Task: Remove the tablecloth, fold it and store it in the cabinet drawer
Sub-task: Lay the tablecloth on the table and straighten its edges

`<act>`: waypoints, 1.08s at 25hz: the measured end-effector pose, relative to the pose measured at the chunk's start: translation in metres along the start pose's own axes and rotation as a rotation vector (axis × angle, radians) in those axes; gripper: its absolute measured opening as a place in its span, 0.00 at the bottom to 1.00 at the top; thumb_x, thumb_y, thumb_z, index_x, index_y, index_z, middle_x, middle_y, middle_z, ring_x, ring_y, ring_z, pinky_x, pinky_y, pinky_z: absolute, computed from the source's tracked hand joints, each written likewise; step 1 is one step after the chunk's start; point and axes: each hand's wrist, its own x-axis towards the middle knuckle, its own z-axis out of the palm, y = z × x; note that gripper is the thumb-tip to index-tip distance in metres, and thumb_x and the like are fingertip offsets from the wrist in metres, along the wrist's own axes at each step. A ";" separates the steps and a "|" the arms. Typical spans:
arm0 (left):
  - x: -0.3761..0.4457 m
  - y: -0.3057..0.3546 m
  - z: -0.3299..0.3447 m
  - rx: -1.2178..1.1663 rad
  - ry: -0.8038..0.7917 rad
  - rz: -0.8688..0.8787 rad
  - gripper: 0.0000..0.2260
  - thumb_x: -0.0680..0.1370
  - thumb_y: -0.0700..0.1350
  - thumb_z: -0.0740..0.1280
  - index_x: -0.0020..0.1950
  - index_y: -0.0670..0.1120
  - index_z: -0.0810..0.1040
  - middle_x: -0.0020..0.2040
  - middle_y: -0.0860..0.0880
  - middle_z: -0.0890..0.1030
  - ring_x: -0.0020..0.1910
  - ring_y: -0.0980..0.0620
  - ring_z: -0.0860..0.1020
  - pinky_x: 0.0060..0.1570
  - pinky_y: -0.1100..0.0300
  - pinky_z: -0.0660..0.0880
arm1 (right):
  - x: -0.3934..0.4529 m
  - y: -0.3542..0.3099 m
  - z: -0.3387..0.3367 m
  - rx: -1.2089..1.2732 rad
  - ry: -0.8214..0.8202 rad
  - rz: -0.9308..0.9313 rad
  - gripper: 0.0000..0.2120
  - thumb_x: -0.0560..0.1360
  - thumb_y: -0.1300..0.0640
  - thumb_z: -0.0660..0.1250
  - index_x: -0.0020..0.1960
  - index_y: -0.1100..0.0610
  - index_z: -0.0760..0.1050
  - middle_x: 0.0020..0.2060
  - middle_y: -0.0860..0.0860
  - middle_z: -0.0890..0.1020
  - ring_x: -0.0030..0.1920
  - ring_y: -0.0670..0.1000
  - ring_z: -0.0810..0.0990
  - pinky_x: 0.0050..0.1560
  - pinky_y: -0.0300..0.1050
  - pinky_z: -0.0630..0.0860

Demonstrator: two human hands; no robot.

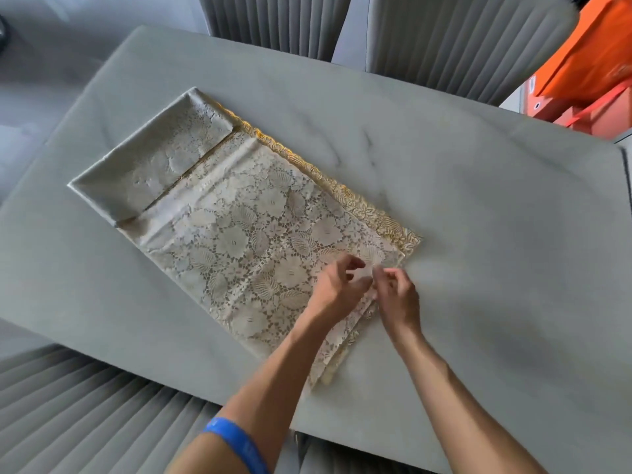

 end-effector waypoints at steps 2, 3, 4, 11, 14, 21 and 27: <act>-0.030 -0.030 -0.005 0.107 0.119 0.024 0.10 0.75 0.43 0.68 0.56 0.46 0.80 0.55 0.48 0.83 0.52 0.51 0.81 0.52 0.53 0.79 | -0.012 0.002 0.011 -0.069 -0.081 0.051 0.22 0.77 0.37 0.62 0.51 0.56 0.78 0.42 0.49 0.83 0.43 0.53 0.82 0.41 0.44 0.75; -0.047 -0.047 -0.009 0.230 0.229 0.026 0.11 0.74 0.41 0.68 0.56 0.48 0.80 0.57 0.48 0.82 0.54 0.50 0.79 0.52 0.54 0.77 | -0.014 0.002 0.017 -0.111 -0.049 0.055 0.21 0.77 0.38 0.64 0.52 0.56 0.78 0.42 0.48 0.82 0.44 0.54 0.82 0.42 0.43 0.74; -0.060 -0.063 -0.015 0.368 0.322 0.002 0.14 0.73 0.41 0.68 0.57 0.49 0.80 0.61 0.49 0.80 0.57 0.49 0.77 0.53 0.55 0.74 | -0.013 0.000 0.021 -0.156 0.002 0.055 0.18 0.76 0.42 0.68 0.54 0.56 0.77 0.44 0.49 0.82 0.46 0.55 0.82 0.44 0.42 0.72; -0.094 -0.112 -0.043 0.219 0.563 -0.344 0.21 0.73 0.47 0.71 0.64 0.55 0.71 0.72 0.45 0.64 0.66 0.44 0.65 0.62 0.49 0.68 | 0.014 -0.011 0.028 -0.497 0.151 -0.126 0.33 0.72 0.51 0.70 0.73 0.56 0.63 0.70 0.58 0.68 0.62 0.62 0.71 0.57 0.54 0.72; -0.093 -0.111 -0.045 0.530 0.447 -0.192 0.23 0.71 0.51 0.71 0.65 0.55 0.72 0.73 0.46 0.63 0.69 0.44 0.63 0.64 0.49 0.67 | 0.049 -0.021 0.015 -0.691 0.078 -0.210 0.32 0.71 0.44 0.70 0.71 0.56 0.66 0.69 0.58 0.70 0.66 0.62 0.69 0.62 0.57 0.69; -0.114 -0.110 0.019 0.850 0.111 -0.049 0.33 0.73 0.62 0.62 0.76 0.56 0.58 0.81 0.48 0.47 0.79 0.45 0.45 0.74 0.37 0.41 | 0.073 -0.020 0.001 -0.734 -0.022 -0.354 0.12 0.74 0.47 0.68 0.49 0.55 0.75 0.55 0.55 0.76 0.58 0.60 0.73 0.57 0.53 0.70; -0.114 -0.111 0.017 0.735 0.279 -0.035 0.24 0.71 0.58 0.67 0.65 0.53 0.73 0.71 0.51 0.69 0.72 0.46 0.65 0.72 0.32 0.54 | 0.057 -0.017 -0.001 -0.564 0.116 -0.273 0.15 0.73 0.53 0.69 0.56 0.55 0.71 0.56 0.56 0.76 0.55 0.61 0.76 0.51 0.51 0.73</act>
